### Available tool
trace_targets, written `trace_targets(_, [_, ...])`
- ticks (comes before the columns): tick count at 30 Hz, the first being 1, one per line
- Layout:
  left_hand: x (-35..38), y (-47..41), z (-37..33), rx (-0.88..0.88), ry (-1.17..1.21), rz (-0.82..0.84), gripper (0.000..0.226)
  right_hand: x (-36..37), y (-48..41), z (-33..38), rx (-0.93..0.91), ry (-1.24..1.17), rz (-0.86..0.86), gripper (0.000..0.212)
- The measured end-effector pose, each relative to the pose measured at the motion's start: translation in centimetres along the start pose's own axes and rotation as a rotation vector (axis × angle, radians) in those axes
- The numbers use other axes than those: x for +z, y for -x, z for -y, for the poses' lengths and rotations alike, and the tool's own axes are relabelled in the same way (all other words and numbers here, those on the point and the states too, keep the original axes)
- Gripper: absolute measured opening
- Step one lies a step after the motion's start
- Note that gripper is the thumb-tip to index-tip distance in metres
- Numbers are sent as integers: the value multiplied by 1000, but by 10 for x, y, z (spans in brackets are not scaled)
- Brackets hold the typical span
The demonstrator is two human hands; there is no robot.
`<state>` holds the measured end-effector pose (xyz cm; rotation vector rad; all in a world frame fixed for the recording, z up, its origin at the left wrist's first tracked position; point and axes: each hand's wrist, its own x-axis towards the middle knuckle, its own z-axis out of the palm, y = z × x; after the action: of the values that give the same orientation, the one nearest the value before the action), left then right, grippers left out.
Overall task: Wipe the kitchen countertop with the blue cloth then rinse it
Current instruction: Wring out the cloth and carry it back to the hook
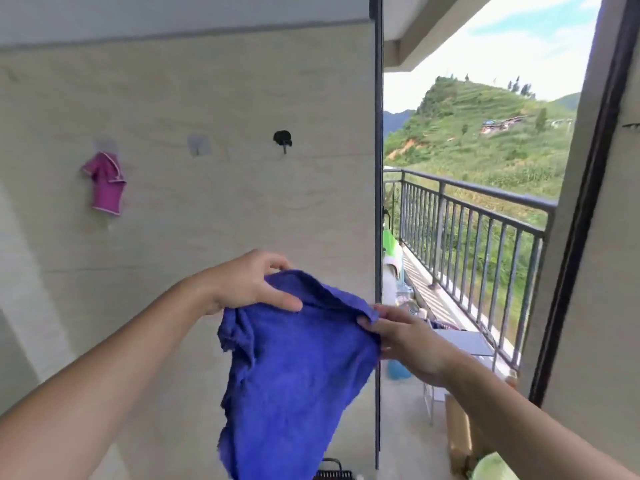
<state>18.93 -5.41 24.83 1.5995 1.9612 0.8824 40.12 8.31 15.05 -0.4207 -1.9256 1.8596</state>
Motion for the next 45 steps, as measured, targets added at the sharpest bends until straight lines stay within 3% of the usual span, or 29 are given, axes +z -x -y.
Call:
trace_targets(2, [-10, -19, 30, -89, -285, -24, 36, -7, -27, 16, -76, -2, -11, 7])
trace_targets(4, [-3, -36, 47, -133, -339, -26, 55, -7, -61, 26, -136, 136, 24, 10])
trace_targets(6, [15, -49, 49, -78, -101, -7, 69, -3, -87, 31, -132, 278, 92, 11])
trace_targets(9, [40, -78, 56, -13, 146, -83, 35, -15, -124, 37, -125, 326, 148, 10])
trace_targets(12, [37, -99, 66, -41, 347, -240, 20, -39, -146, 49, -113, 414, 201, 20])
trace_targets(15, [22, -115, 66, -55, 552, -280, 24, -67, -173, 45, -79, 980, 223, 21])
trace_targets(17, [13, -125, 69, -104, 553, -263, 27, -74, -194, 39, -46, 1174, 192, 31])
trace_targets(18, [8, -130, 71, -140, 520, -254, 26, -74, -203, 36, -48, 1163, 188, 34])
trace_targets(20, [-5, -137, 77, -203, 403, -215, 14, -68, -222, 32, -54, 876, 201, 29])
trace_targets(22, [-23, -146, 89, -195, 283, -126, 23, -56, -241, 32, -51, 564, 181, 19])
trace_targets(24, [-41, -159, 105, -142, 193, -129, 36, -45, -262, 37, -62, 475, 160, 12])
trace_targets(26, [-61, -174, 121, -84, 281, -208, 44, -37, -284, 47, -57, 486, 169, 8])
trace_targets(29, [-97, -200, 136, -23, 502, -227, 34, -34, -313, 64, -45, 460, 156, 29])
trace_targets(32, [-136, -225, 133, 54, 428, -112, 46, -30, -344, 86, -75, 459, 94, 28])
trace_targets(34, [-161, -244, 129, 148, 396, -119, 35, -29, -361, 105, -111, 497, 43, 21])
trace_targets(37, [-197, -275, 127, 305, 295, -344, 8, -32, -384, 135, -243, 517, -94, 13])
trace_targets(39, [-217, -297, 125, 394, 173, -491, 7, -32, -402, 154, -365, 575, -241, 7])
trace_targets(43, [-236, -332, 108, 488, -117, -680, 26, -35, -448, 179, -677, 1062, -628, 9])
trace_targets(45, [-239, -350, 100, 479, -335, -806, 24, -39, -464, 183, -712, 1277, -741, 12])
